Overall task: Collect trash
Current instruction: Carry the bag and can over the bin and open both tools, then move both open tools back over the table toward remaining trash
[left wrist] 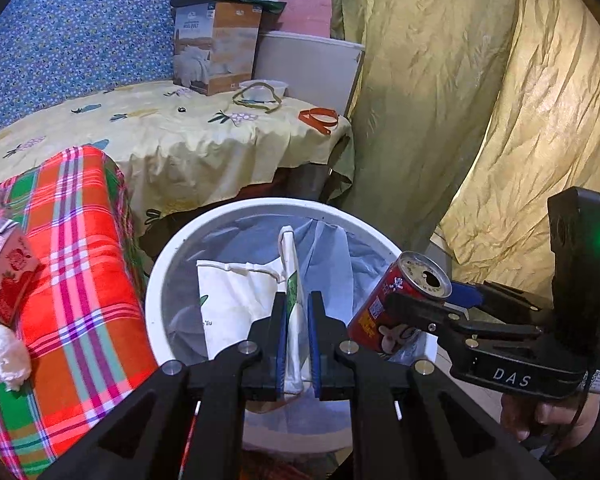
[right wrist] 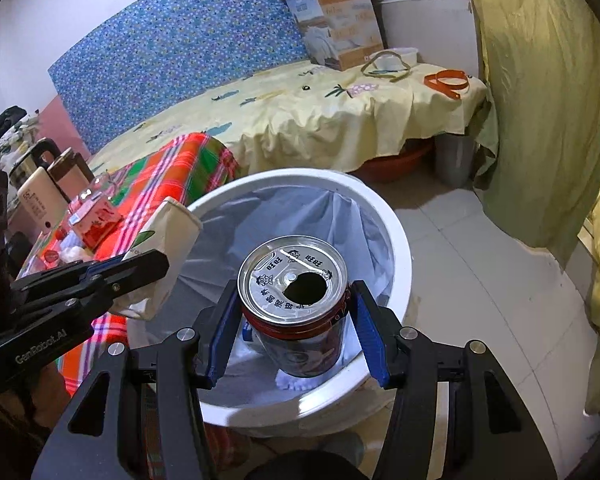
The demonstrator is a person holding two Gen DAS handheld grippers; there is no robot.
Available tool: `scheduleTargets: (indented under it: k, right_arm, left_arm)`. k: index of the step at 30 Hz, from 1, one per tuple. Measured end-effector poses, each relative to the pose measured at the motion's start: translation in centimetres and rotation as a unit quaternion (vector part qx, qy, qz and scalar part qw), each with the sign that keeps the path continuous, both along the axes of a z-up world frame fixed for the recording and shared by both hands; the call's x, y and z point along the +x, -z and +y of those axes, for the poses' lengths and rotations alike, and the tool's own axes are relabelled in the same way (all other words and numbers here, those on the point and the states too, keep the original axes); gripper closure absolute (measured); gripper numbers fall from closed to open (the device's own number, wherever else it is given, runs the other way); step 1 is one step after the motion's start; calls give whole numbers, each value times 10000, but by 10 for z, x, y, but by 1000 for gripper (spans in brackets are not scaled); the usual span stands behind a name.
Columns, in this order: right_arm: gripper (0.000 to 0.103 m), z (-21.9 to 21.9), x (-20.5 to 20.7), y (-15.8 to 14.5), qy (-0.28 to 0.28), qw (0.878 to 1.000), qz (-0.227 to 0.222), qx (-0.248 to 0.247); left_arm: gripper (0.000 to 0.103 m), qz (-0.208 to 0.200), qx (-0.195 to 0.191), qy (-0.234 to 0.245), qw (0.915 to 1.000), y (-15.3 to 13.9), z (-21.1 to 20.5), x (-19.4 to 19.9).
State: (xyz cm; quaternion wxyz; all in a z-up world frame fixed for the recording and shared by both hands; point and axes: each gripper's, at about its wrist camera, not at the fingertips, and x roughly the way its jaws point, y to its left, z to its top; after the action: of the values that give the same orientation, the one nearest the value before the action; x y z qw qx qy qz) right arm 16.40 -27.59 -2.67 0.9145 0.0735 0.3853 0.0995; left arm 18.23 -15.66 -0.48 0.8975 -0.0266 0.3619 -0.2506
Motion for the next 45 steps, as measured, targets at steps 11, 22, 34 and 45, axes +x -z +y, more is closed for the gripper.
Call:
scheduleTargets:
  k: [11, 22, 34, 45]
  right_arm:
    - [44, 0, -1, -1, -17, 9999, -30, -157]
    - [44, 9, -13, -19, -91, 9994, -264, -179]
    - [44, 41, -31, -36, -518, 9975, -444, -180]
    - [44, 69, -51, -39, -903, 9946, -511, -46]
  left_arm:
    - [70, 91, -43, -31, 9999, 5, 0, 7]
    - [70, -59, -138, -291, 9995, -10, 24, -11]
    - [70, -282, -52, -716, 9970, -24, 57, -50]
    - [70, -350, -6, -1173, 9925, -24, 91, -83]
